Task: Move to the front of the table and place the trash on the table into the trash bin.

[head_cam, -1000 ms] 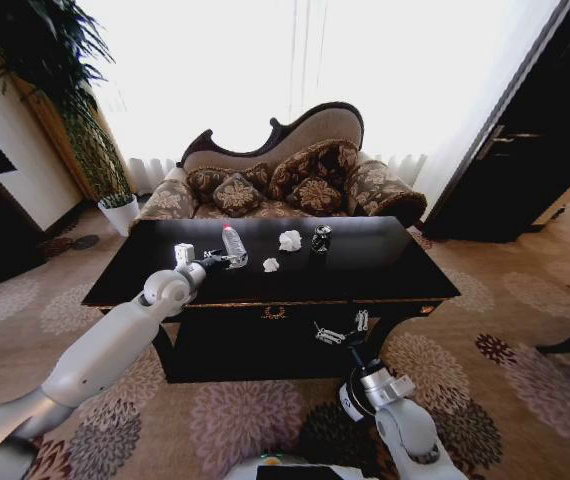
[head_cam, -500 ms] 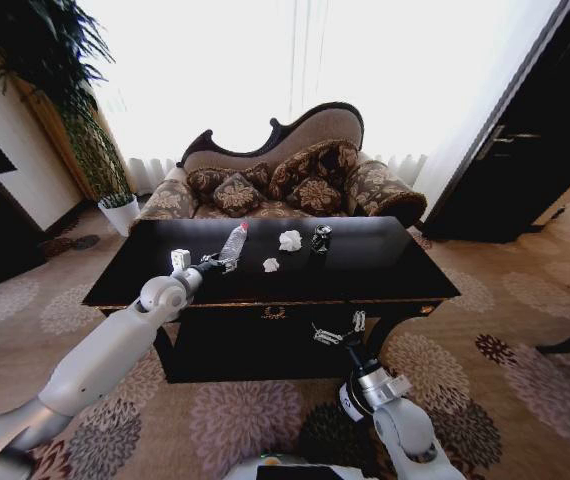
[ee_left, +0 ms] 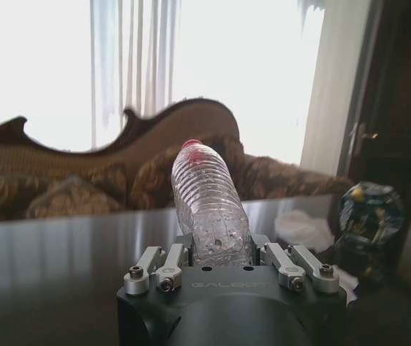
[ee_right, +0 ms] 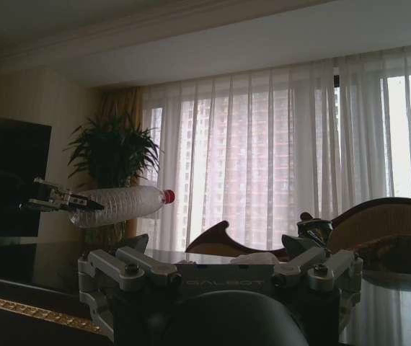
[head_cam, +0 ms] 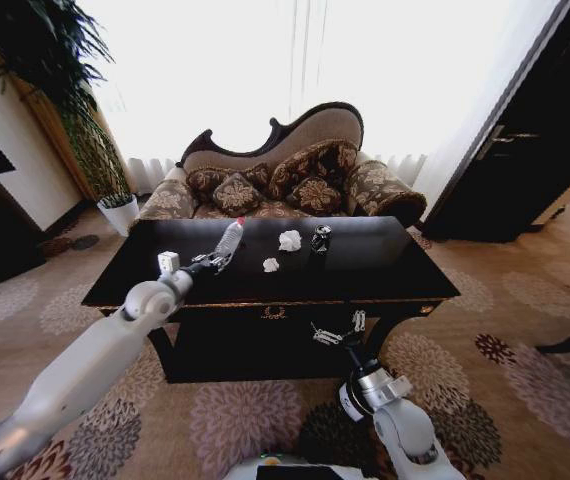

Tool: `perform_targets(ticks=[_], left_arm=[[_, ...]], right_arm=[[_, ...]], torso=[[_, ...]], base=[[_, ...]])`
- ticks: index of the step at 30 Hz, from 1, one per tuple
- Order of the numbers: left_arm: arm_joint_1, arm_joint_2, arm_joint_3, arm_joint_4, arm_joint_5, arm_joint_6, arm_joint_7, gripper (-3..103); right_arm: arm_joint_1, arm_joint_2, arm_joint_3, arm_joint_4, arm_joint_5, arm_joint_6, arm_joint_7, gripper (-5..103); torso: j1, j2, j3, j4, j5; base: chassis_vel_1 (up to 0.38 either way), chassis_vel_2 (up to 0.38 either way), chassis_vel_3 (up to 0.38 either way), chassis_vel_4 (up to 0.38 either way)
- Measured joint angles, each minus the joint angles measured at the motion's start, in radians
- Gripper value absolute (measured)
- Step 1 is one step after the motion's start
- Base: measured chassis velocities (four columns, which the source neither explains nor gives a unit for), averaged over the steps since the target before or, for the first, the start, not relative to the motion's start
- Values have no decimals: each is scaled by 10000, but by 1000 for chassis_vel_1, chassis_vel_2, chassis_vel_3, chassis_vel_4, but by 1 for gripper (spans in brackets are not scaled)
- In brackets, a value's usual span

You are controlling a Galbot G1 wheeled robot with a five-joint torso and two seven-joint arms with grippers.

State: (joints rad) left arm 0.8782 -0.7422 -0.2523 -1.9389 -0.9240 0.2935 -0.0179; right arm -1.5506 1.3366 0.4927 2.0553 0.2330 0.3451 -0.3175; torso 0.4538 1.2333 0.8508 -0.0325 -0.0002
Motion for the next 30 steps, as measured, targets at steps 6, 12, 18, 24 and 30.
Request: perform_targets(ticks=[6,12,18,24,30], left_arm=[[2465,-229,-2407,-1368,1300,-810,1266,38],[4798,-959,-4146,-2654,2084,-1672,2906,38],[6126,-1758,-5159,-3211,2780,-2934,4837,38],[6739,-2187,-5549,-3388,2881,-3691,6079,38],[7314,-2185,-5902,-3538,3057,-4023,7299,38]], right_arm=[[-10,-134,-314,178,1521,31,-727,100],[-52,-259,-887,487,3113,-141,-1199,100],[-63,-409,-1295,668,4378,-240,-1939,100],[-17,-475,-1573,789,5290,-420,-2152,100],[-6,-425,-1859,1093,6000,-658,-2412,100]], torso=[[0,0,0,1,-2],[0,0,0,1,0],[-2,0,-1,0,-1],[-1,0,0,1,0],[-1,1,0,1,-3]], base=[[0,0,0,0],[0,0,0,0],[0,0,0,0],[0,0,0,0],[0,0,0,0]])
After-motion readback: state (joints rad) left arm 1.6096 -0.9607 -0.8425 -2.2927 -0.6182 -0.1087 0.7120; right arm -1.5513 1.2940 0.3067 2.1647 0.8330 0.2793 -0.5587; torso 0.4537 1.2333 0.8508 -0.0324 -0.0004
